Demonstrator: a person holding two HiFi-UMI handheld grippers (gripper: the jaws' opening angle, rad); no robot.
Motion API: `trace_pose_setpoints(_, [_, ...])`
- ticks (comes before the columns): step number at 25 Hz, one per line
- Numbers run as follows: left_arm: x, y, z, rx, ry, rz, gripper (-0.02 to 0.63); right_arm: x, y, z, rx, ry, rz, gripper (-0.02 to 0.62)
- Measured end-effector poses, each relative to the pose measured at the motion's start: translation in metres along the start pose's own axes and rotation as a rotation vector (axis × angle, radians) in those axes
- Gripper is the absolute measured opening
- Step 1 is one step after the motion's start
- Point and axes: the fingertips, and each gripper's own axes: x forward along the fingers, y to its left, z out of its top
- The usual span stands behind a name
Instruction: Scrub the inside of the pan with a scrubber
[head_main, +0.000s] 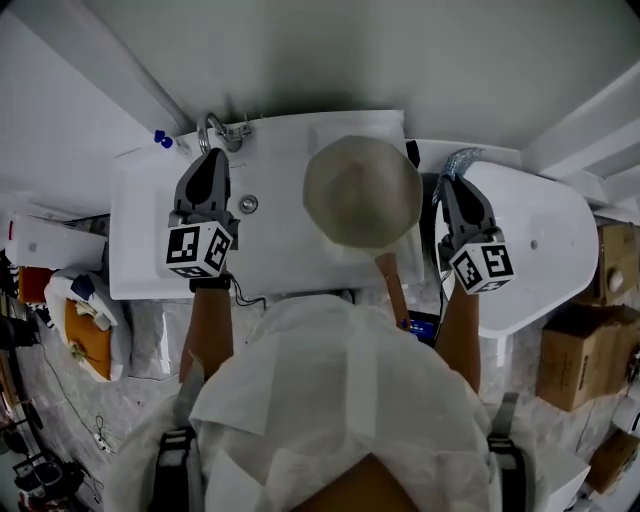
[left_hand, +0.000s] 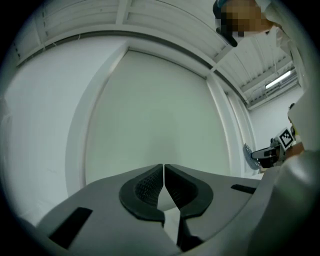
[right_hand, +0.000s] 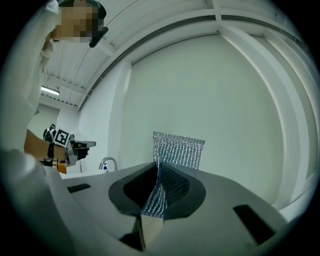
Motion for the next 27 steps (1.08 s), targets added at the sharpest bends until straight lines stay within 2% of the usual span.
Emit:
trace_pose_setpoints(11, [-0.012, -0.008, -0.001, 0.036, 0.023, -0.031, 0.025, -0.001, 0.002, 0.003, -0.006, 0.003, -0.001, 0.032])
trace_pose_setpoints(21, [-0.021, -0.014, 0.003, 0.024, 0.017, -0.040, 0.025, -0.009, 0.008, 0.007, -0.016, 0.008, 0.010, 0.032])
trace_pose_setpoints(27, [-0.007, -0.009, 0.006, 0.034, -0.009, -0.039, 0.025, 0.013, -0.004, 0.022, -0.026, -0.034, 0.035, 0.032])
